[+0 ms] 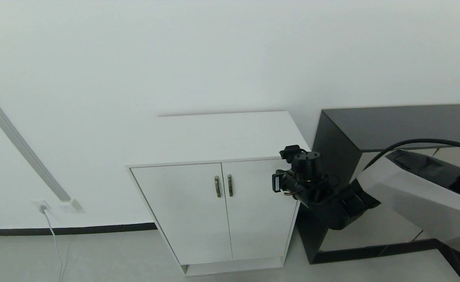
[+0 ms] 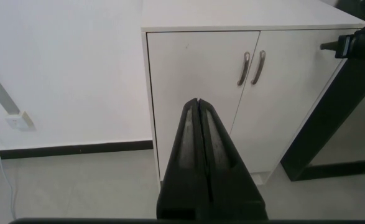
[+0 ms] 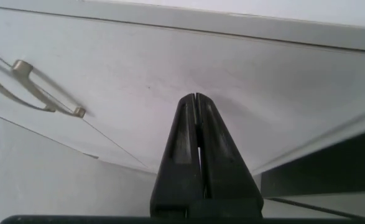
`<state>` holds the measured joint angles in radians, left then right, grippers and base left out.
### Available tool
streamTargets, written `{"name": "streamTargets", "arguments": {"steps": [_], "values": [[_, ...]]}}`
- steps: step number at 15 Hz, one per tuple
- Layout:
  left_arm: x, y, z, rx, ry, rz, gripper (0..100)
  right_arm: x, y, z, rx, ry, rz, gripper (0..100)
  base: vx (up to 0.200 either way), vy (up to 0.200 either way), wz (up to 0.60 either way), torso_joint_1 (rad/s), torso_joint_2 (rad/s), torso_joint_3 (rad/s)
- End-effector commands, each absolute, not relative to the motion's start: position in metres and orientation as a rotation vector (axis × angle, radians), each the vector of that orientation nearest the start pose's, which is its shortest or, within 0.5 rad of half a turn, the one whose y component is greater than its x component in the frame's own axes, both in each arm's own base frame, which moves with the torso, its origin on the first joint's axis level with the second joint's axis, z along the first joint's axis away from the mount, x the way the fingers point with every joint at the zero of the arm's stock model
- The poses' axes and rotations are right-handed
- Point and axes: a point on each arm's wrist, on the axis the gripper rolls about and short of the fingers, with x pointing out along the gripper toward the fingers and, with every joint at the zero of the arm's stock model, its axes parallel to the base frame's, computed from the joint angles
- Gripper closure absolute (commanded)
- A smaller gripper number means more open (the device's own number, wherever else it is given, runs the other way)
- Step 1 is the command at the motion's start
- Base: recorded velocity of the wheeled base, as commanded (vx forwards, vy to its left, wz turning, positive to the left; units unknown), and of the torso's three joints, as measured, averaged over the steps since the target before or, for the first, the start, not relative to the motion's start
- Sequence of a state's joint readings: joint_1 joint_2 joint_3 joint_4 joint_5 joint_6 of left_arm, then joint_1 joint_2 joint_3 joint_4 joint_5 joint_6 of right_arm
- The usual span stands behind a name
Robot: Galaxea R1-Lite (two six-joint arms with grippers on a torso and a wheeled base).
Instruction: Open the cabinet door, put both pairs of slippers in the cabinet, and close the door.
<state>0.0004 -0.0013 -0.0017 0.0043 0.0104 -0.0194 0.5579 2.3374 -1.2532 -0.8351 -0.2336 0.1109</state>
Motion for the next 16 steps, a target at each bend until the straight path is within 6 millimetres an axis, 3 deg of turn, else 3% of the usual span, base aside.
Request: {"name": "streamTargets", "arguments": {"steps": [1, 6, 10, 16], "values": [[-0.023, 0.0, 0.075, -0.018, 0.003, 0.011, 100, 0.358, 0.216, 0.106, 0.032, 0.204, 0.31, 100, 0.0, 0.0, 0.0, 0.0, 0.0, 0.0], [-0.023, 0.0, 0.075, -0.018, 0.003, 0.012, 100, 0.301, 0.158, 0.147, 0.044, 0.173, 0.239, 100, 0.0, 0.0, 0.0, 0.0, 0.0, 0.0], [-0.023, 0.0, 0.075, -0.018, 0.003, 0.012, 100, 0.248, 0.1, 0.173, 0.026, 0.127, 0.154, 100, 0.0, 0.0, 0.0, 0.0, 0.0, 0.0], [-0.023, 0.0, 0.075, -0.02, 0.003, 0.014, 100, 0.18, 0.055, 0.18, -0.015, 0.125, 0.084, 100, 0.0, 0.0, 0.0, 0.0, 0.0, 0.0]]}}
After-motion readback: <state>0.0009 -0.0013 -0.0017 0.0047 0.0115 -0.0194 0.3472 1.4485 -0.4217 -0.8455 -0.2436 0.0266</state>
